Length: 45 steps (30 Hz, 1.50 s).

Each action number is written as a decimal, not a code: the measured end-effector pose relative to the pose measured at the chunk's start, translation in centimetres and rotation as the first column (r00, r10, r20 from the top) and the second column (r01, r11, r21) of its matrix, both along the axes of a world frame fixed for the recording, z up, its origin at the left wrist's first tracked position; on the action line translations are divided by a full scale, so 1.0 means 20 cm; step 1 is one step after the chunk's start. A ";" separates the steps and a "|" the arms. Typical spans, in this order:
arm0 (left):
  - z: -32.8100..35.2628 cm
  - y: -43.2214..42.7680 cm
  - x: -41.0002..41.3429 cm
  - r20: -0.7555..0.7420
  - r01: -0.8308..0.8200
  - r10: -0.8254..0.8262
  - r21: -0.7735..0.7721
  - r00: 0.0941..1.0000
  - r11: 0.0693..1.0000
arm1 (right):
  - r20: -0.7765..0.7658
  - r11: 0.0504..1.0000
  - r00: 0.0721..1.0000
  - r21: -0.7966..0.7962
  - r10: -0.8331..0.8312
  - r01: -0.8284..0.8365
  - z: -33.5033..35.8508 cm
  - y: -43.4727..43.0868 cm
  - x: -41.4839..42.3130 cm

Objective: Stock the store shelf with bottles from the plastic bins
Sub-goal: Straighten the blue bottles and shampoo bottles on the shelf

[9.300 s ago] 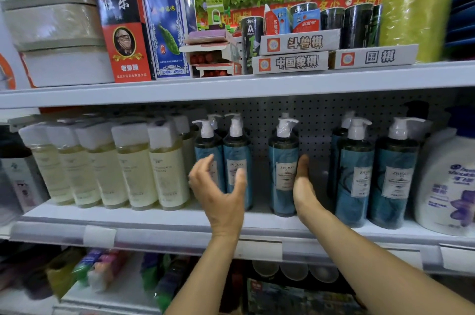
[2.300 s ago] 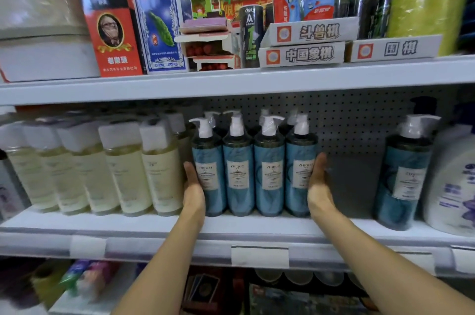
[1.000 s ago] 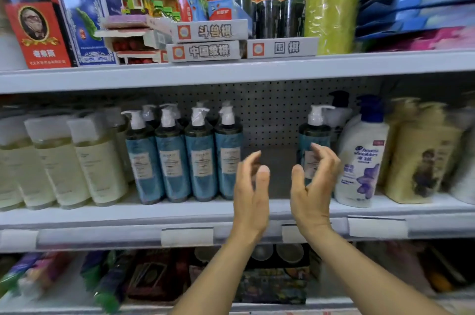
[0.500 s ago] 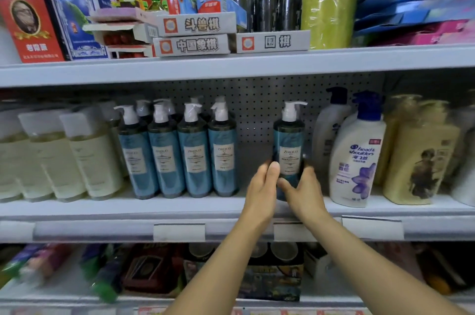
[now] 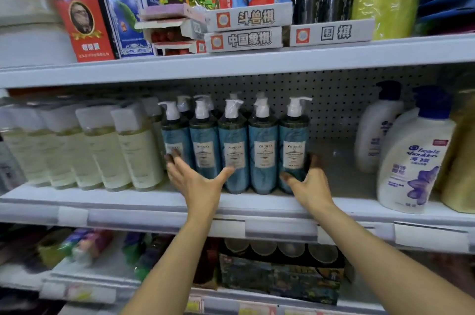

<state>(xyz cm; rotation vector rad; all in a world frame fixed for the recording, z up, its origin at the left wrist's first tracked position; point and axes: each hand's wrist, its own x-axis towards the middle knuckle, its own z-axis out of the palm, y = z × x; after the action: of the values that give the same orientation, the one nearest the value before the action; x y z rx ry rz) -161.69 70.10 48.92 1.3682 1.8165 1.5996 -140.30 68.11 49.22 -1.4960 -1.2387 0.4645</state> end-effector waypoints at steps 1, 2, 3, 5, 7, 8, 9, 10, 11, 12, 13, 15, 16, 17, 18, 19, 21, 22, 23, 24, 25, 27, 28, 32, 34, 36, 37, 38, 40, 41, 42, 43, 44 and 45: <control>0.00 0.02 -0.01 -0.025 -0.006 0.006 -0.014 1.000 1.000 | 0.003 1.000 1.000 0.004 -0.004 0.004 0.00 0.00 0.00; -0.01 0.03 -0.02 -0.047 -0.011 0.011 -0.008 0.999 1.000 | 0.008 1.000 1.000 0.009 -0.007 0.007 0.00 0.00 0.00; -0.02 0.04 -0.02 -0.065 -0.014 0.014 0.002 0.998 1.000 | 0.012 1.000 1.000 0.016 -0.009 0.009 0.00 -0.01 0.00; -0.04 0.04 -0.02 -0.076 -0.011 0.012 0.017 0.997 1.000 | 0.026 1.000 1.000 0.017 -0.009 0.009 0.00 -0.02 -0.01; -0.05 0.04 -0.02 -0.075 -0.005 0.008 0.033 0.997 0.999 | 0.029 1.000 1.000 0.010 -0.009 0.009 0.00 -0.02 -0.01; -0.05 0.04 -0.02 -0.078 -0.005 0.008 0.044 0.997 0.999 | 0.028 1.000 1.000 0.007 -0.009 0.009 0.00 -0.02 -0.01; -0.05 0.04 -0.02 -0.084 -0.006 0.011 0.054 0.996 0.998 | 0.028 1.000 1.000 0.004 -0.009 0.009 0.00 -0.02 0.00; -0.06 0.04 -0.02 -0.086 -0.009 0.014 0.059 0.996 0.998 | 0.029 1.000 1.000 0.000 -0.010 0.010 0.00 -0.02 -0.01; -0.06 0.05 -0.03 -0.082 -0.009 0.014 0.058 0.997 0.998 | 0.028 1.000 1.000 -0.001 -0.009 0.009 0.00 -0.02 -0.01; -0.06 0.05 -0.03 -0.074 -0.006 0.010 0.053 0.997 0.999 | 0.029 1.000 1.000 0.000 -0.008 0.008 0.00 -0.02 -0.01; -0.07 0.05 -0.03 -0.065 -0.002 0.005 0.049 0.998 0.999 | 0.029 1.000 1.000 0.003 -0.008 0.008 0.00 -0.03 -0.01; -0.08 0.05 -0.03 -0.054 0.005 -0.003 0.050 0.999 0.999 | 0.036 1.000 0.999 0.004 -0.013 0.013 0.00 -0.04 -0.02; -0.08 0.05 -0.04 -0.055 0.008 -0.005 0.055 0.998 0.998 | 0.038 1.000 0.999 0.001 -0.016 0.016 0.01 -0.04 -0.02; -0.08 0.05 -0.04 -0.060 0.008 -0.005 0.061 0.998 0.998 | 0.034 1.000 0.999 -0.005 -0.016 0.016 0.01 -0.04 -0.03; -0.09 0.06 -0.04 -0.067 0.006 -0.001 0.067 0.998 0.998 | 0.031 1.000 0.999 -0.017 -0.010 0.011 0.01 -0.05 -0.03; -0.09 0.06 -0.04 -0.073 0.003 0.002 0.072 0.997 0.997 | 0.029 0.999 1.000 -0.036 0.002 -0.001 0.01 -0.05 -0.03; -0.09 0.06 -0.04 -0.070 0.005 0.000 0.070 0.998 0.998 | 0.045 0.996 0.999 -0.087 0.025 -0.021 0.02 -0.06 -0.02; -0.09 0.06 -0.04 -0.066 0.007 -0.002 0.068 0.998 0.998 | 0.063 0.994 0.998 -0.104 0.030 -0.023 0.02 -0.07 -0.02; -0.09 0.06 -0.04 -0.061 0.007 -0.002 0.073 0.998 0.997 | 0.090 0.993 0.995 -0.114 0.031 -0.020 0.01 -0.09 -0.02; -0.09 0.06 -0.05 -0.054 0.004 0.000 0.082 0.999 0.997 | 0.129 0.992 0.991 -0.122 0.028 -0.012 0.00 -0.11 -0.02; -0.08 0.05 -0.04 -0.042 0.001 0.003 0.095 0.999 0.995 | 0.167 0.991 0.986 -0.133 0.021 0.001 0.00 -0.13 -0.01; -0.06 0.01 -0.02 -0.009 0.003 -0.002 0.140 1.000 0.990 | 0.226 0.990 0.974 -0.142 0.011 0.022 -0.01 -0.18 0.00; -0.04 -0.03 0.00 0.005 0.013 -0.014 0.173 1.000 0.985 | 0.242 0.991 0.970 -0.131 0.005 0.028 -0.02 -0.20 0.02; 0.00 -0.22 0.19 -0.003 0.154 -0.162 0.323 0.987 0.934 | 0.260 0.999 0.964 0.039 -0.047 0.038 -0.07 -0.28 0.11; 0.00 -0.31 0.33 -0.061 0.268 -0.266 0.392 0.962 0.880 | 0.276 0.983 0.955 0.171 -0.111 0.065 -0.08 -0.33 0.17; 0.00 -0.37 0.48 -0.128 0.395 -0.378 0.425 0.917 0.814 | 0.284 0.947 0.936 0.297 -0.210 0.122 -0.08 -0.38 0.24; 0.00 -0.38 0.55 -0.143 0.456 -0.439 0.419 0.887 0.785 | 0.272 0.923 0.927 0.353 -0.259 0.154 -0.07 -0.40 0.29; 0.01 -0.40 0.63 -0.138 0.514 -0.504 0.397 0.853 0.760 | 0.245 0.897 0.921 0.401 -0.302 0.187 -0.06 -0.42 0.35; 0.04 -0.43 0.78 -0.102 0.619 -0.623 0.321 0.775 0.717 | 0.165 0.850 0.918 0.463 -0.361 0.251 -0.05 -0.45 0.46; 0.05 -0.44 0.86 -0.081 0.657 -0.665 0.281 0.742 0.699 | 0.123 0.831 0.917 0.482 -0.379 0.279 -0.04 -0.46 0.53; 0.07 -0.44 0.93 -0.056 0.690 -0.700 0.235 0.712 0.684 | 0.084 0.818 0.919 0.490 -0.386 0.299 -0.02 -0.48 0.58; 0.08 -0.44 1.00 -0.012 0.722 -0.732 0.178 0.681 0.669 | 0.045 0.824 0.925 0.472 -0.378 0.313 -0.01 -0.49 0.64; 0.10 -0.44 1.07 0.046 0.749 -0.756 0.112 0.653 0.653 | 0.011 0.851 0.938 0.423 -0.348 0.311 0.01 -0.51 0.68; 0.10 -0.42 1.13 0.110 0.768 -0.767 0.044 0.632 0.639 | -0.024 0.892 0.954 0.348 -0.298 0.288 0.02 -0.52 0.72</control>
<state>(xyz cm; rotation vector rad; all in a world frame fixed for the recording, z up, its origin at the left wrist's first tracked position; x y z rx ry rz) -139.05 61.64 51.00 1.6773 0.9085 1.1443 -125.97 57.77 49.68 -1.3544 -1.0296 0.0158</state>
